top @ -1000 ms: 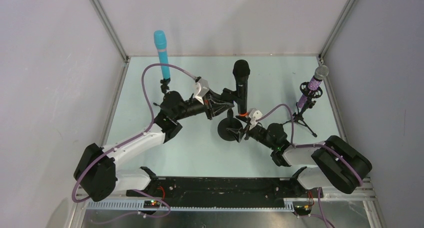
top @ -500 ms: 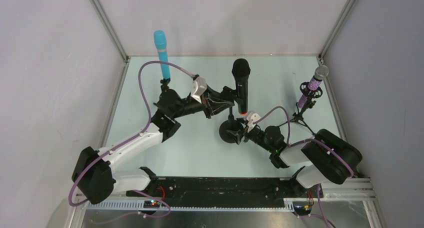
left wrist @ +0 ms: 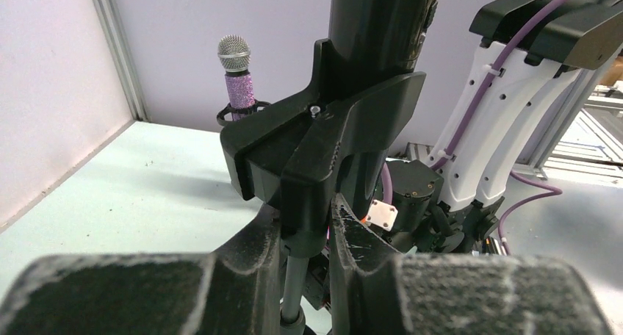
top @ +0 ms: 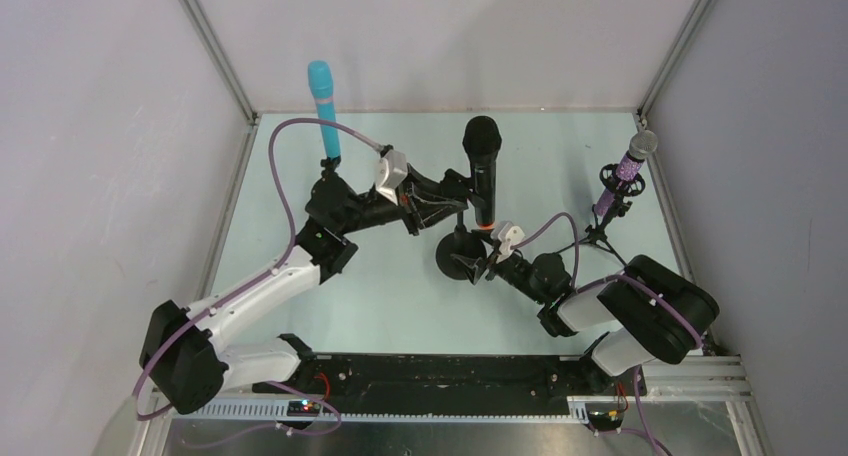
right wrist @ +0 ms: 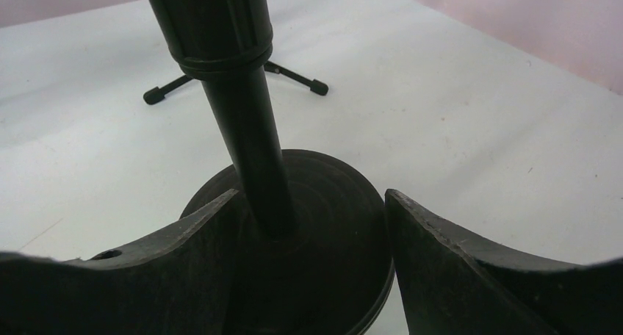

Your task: Attach the microphones to the stand

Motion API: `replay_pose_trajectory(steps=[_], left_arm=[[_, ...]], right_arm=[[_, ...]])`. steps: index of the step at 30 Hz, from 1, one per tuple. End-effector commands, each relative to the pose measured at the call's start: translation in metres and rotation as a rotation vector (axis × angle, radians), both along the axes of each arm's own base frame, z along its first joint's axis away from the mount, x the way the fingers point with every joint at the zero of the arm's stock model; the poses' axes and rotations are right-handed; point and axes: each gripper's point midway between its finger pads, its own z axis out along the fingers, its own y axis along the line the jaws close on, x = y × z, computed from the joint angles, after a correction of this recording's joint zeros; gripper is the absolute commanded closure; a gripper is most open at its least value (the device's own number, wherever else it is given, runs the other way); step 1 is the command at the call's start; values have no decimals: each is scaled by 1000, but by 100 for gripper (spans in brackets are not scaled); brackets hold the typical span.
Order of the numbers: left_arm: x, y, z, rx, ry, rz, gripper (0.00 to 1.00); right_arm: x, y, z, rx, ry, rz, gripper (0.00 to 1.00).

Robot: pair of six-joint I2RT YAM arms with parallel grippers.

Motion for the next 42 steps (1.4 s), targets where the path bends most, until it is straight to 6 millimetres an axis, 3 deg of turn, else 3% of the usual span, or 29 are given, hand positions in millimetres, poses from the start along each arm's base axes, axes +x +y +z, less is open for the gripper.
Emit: replay_pose_trajectory(steps=[1,7,13,16,21,31,42], left_arm=[[-53,36,141,-319,-283,-52,100],[-46,32,132,-306,-267,-40,100],[-34,28,115,-283,-250,3,100],[-27,26,105,-271,-239,25,100],[-15,21,89,-244,-218,53,100],[3,16,64,-206,-177,100,100],[24,12,48,-181,-138,147,100]], right_arm=[[1,-15,-47,-133,94,-58,26],[0,-14,-41,-118,80,-54,24],[-1,-9,-21,-95,47,-31,21],[-3,-6,-3,-75,21,-11,17],[-12,-3,33,-20,-44,40,1],[-32,-10,72,45,-69,138,1],[-37,-23,84,68,-64,164,1]])
